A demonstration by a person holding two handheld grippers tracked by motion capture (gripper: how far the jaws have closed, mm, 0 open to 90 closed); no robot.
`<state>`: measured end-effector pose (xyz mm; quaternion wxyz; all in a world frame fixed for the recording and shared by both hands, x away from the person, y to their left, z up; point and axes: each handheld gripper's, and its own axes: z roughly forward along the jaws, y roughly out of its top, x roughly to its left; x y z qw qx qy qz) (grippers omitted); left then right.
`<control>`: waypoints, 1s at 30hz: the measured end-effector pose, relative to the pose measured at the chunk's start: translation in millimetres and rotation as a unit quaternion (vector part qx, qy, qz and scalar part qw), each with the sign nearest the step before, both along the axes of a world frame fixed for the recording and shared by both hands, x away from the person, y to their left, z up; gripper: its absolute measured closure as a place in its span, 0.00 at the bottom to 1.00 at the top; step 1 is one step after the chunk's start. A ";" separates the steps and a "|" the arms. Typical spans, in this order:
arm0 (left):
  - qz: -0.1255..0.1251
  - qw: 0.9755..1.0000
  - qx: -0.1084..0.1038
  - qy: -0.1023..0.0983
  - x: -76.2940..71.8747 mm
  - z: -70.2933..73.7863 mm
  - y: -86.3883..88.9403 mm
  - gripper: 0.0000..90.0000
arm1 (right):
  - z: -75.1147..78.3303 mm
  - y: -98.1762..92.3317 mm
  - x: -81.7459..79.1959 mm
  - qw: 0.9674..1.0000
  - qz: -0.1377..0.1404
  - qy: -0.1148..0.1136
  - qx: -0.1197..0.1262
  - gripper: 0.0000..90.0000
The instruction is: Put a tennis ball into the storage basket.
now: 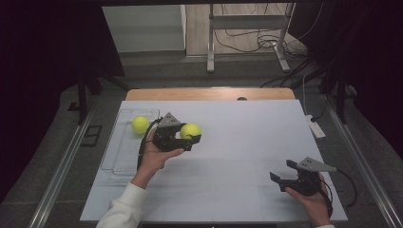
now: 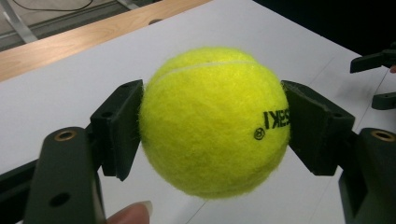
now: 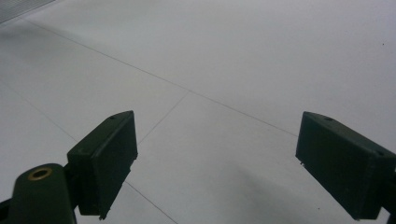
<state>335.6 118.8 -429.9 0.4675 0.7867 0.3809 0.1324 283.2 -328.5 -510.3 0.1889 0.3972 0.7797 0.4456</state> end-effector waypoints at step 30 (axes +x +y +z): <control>0.039 0.999 -0.007 -0.003 -10.0 1.3 41.1 0.30 | -0.1 0.8 -0.2 1.000 0.001 0.000 -0.005 0.15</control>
